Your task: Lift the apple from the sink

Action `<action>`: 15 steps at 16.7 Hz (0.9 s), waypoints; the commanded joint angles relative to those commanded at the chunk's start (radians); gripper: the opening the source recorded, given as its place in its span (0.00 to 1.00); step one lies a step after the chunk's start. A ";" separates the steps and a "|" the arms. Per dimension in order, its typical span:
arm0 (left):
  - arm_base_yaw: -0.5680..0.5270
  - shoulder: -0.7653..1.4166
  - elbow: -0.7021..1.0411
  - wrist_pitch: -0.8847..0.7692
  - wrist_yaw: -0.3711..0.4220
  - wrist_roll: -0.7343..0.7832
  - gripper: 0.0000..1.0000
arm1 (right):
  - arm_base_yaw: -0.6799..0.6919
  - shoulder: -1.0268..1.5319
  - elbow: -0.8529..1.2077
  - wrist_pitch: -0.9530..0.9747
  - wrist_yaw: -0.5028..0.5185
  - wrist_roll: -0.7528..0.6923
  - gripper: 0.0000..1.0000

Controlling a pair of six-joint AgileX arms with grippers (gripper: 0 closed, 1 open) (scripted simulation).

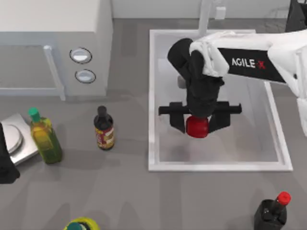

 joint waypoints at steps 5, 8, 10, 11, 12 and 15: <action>0.000 0.000 0.000 0.000 0.000 0.000 1.00 | 0.000 -0.026 0.327 -0.373 0.000 -0.001 0.00; 0.000 0.000 0.000 0.000 0.000 0.000 1.00 | -0.003 -0.052 0.515 -0.597 -0.001 -0.003 0.00; 0.000 0.000 0.000 0.000 0.000 0.000 1.00 | -0.005 -0.070 0.614 -0.703 -0.001 -0.006 0.00; 0.000 0.000 0.000 0.000 0.000 0.000 1.00 | -0.006 -0.078 0.651 -0.740 -0.001 -0.007 0.00; 0.000 0.000 0.000 0.000 0.000 0.000 1.00 | -0.007 -0.085 0.677 -0.766 -0.001 -0.008 0.00; 0.000 0.000 0.000 0.000 0.000 0.000 1.00 | -0.008 -0.091 0.697 -0.786 -0.001 -0.009 0.00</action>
